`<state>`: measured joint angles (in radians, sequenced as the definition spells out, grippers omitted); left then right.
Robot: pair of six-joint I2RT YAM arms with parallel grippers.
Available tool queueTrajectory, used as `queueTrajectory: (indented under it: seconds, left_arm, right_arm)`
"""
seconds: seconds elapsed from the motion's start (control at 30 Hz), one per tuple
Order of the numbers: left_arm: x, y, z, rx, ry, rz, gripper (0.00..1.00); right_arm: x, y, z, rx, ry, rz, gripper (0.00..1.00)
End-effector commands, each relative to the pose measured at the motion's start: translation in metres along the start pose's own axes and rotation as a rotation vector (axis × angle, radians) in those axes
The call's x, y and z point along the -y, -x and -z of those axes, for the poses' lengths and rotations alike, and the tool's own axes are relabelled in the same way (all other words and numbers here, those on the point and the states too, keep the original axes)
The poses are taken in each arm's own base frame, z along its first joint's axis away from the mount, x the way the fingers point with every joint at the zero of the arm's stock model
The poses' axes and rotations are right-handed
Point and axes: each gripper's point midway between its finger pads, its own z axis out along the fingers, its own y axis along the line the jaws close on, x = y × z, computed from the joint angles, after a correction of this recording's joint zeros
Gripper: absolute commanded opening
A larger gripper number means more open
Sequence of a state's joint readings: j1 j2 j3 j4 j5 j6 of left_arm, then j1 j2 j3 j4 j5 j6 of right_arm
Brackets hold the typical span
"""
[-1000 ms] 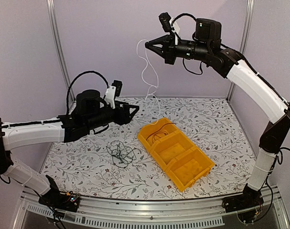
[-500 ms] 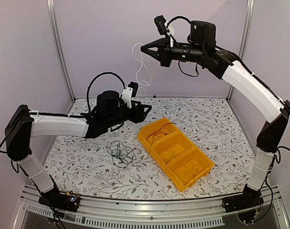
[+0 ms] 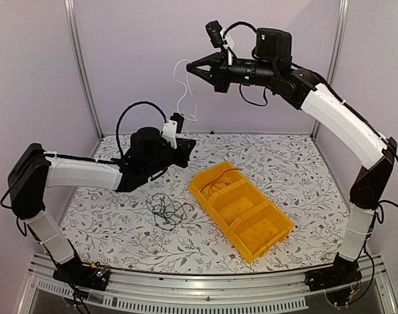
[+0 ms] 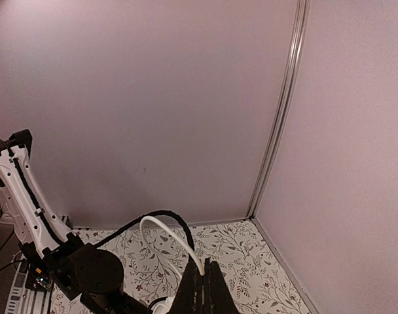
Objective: Untangle the cables
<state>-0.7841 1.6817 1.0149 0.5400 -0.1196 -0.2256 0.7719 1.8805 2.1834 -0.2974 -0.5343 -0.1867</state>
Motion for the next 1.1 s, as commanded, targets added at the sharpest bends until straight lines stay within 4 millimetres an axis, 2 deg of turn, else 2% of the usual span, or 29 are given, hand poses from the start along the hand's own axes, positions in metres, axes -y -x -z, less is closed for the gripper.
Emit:
queueTrajectory:
  seconds: [0.0,0.13,0.27,0.37,0.47,0.6,0.7,0.77,0.8,0.87,1.07]
  left_arm:
    - [-0.007,-0.012,0.019,-0.005,0.002,0.031,0.0]
    - [-0.017,-0.045,0.042,-0.082,0.033,0.056,0.0]
    - [-0.037,-0.094,0.079,-0.195,0.101,0.085,0.0]
    - [-0.051,-0.109,0.105,-0.23,0.162,0.111,0.0]
    - [-0.062,-0.115,0.122,-0.246,0.213,0.127,0.0]
    - [-0.067,-0.109,0.129,-0.243,0.233,0.131,0.0]
    - [-0.063,-0.1,0.127,-0.237,0.216,0.129,0.0]
    - [-0.06,-0.095,0.125,-0.234,0.197,0.133,0.0]
    - [-0.058,-0.093,0.123,-0.233,0.188,0.137,0.0]
    - [-0.056,-0.092,0.122,-0.237,0.179,0.146,0.0]
    - [-0.058,-0.09,0.116,-0.245,0.178,0.174,0.0]
  right_arm:
    - [0.003,0.014,-0.001,0.038,-0.02,0.019,0.0]
    - [0.01,0.034,0.005,0.077,-0.061,0.064,0.0]
    - [0.025,0.075,0.023,0.164,-0.136,0.128,0.0]
    - [0.036,0.089,0.034,0.191,-0.183,0.158,0.0]
    - [0.045,0.084,0.042,0.166,-0.215,0.183,0.0]
    - [0.057,0.05,0.05,0.07,-0.226,0.156,0.0]
    - [0.058,0.015,0.056,-0.021,-0.213,0.134,0.0]
    - [0.057,-0.015,0.063,-0.093,-0.206,0.123,0.0]
    - [0.057,-0.022,0.067,-0.112,-0.206,0.13,0.0]
    - [0.056,-0.054,0.075,-0.184,-0.202,0.112,0.0]
    - [0.045,-0.112,0.102,-0.32,-0.184,0.077,0.0]
